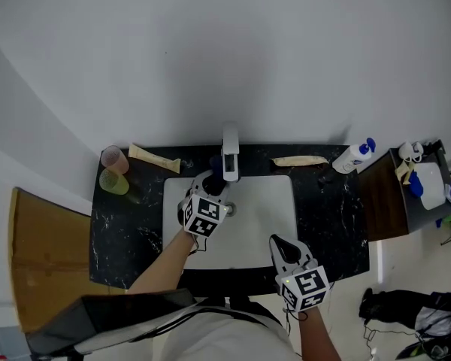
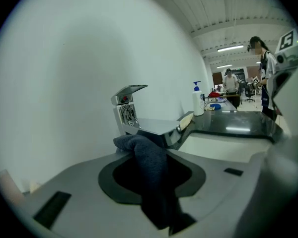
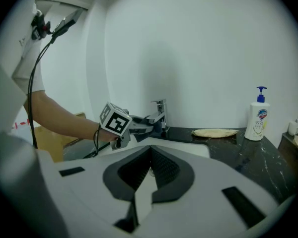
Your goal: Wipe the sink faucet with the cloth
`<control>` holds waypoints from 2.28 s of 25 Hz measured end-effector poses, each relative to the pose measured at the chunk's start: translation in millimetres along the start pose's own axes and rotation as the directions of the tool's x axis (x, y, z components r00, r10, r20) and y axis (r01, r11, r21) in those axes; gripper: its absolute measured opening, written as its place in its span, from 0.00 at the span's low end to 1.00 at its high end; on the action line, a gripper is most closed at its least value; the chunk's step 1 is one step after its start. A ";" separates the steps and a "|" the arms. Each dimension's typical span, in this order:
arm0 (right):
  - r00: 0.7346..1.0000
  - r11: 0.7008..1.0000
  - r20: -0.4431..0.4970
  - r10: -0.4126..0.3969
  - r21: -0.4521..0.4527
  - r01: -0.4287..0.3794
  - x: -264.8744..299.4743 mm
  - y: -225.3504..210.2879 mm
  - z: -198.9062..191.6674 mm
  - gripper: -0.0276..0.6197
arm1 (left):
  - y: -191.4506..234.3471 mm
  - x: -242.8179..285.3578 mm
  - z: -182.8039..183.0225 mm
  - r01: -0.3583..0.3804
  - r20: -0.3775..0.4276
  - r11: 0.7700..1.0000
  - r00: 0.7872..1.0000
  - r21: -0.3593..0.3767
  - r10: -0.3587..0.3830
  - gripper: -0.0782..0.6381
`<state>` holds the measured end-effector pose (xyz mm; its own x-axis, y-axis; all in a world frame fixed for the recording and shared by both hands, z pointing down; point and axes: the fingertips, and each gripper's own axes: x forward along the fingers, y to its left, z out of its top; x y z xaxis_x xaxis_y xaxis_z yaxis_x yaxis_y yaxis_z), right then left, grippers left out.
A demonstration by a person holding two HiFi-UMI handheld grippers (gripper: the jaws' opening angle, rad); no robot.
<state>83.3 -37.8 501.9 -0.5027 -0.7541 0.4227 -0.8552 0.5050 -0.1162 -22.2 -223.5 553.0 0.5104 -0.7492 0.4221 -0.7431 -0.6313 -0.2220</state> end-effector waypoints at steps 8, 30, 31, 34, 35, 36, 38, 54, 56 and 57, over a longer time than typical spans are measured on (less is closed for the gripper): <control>0.999 0.999 0.015 0.032 -0.012 -0.032 9.9 4.3 10.6 0.05 | -21.5 -39.3 -3.4 -0.017 0.023 0.998 1.000 -0.061 0.018 0.27; 1.000 1.000 -0.007 0.007 0.005 -0.007 2.1 -6.5 -2.4 0.05 | -23.6 -24.5 -4.6 -0.023 0.039 0.997 0.999 -0.070 0.025 0.27; 1.000 1.000 -0.008 0.011 0.005 -0.011 3.1 -5.8 -2.6 0.05 | -29.4 -30.8 -4.1 -0.015 0.047 0.997 0.999 -0.077 0.018 0.27; 1.000 1.000 -0.012 0.018 0.006 -0.018 3.2 -4.8 -3.3 0.05 | -43.8 -37.8 0.4 0.008 0.060 0.996 0.998 -0.086 -0.003 0.27; 1.000 1.000 -0.013 0.019 0.005 -0.019 3.3 -4.7 -3.3 0.05 | -44.9 -34.6 0.0 0.011 0.054 0.996 0.999 -0.094 -0.006 0.27; 1.000 1.000 -0.014 0.019 0.005 -0.019 3.7 -4.3 -3.3 0.05 | -43.9 -29.4 -1.9 0.012 0.044 0.995 0.999 -0.104 -0.008 0.27; 1.000 1.000 -0.017 0.017 0.004 -0.017 4.0 -3.5 -3.2 0.05 | -39.0 -15.8 -7.9 0.016 0.019 0.993 1.000 -0.113 -0.014 0.27; 0.998 0.999 -0.048 -0.034 0.021 0.036 -15.1 -23.6 -17.4 0.05 | -15.7 17.0 4.5 -0.007 0.039 0.998 0.999 -0.062 0.010 0.27; 0.999 0.999 -0.045 -0.026 0.020 0.027 -12.8 -20.5 -17.1 0.05 | -20.7 3.0 -0.1 -0.009 0.036 0.996 0.999 -0.091 0.012 0.27; 0.999 1.000 -0.043 -0.021 0.019 0.022 -11.3 -18.8 -17.1 0.05 | -23.9 -4.1 -2.3 -0.006 0.035 0.996 0.999 -0.093 0.009 0.27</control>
<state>107.2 -31.7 514.7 -0.4789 -0.7459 0.4630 -0.8682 0.4806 -0.1238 -7.5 -204.9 558.6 0.5184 -0.7616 0.3890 -0.7832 -0.6054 -0.1415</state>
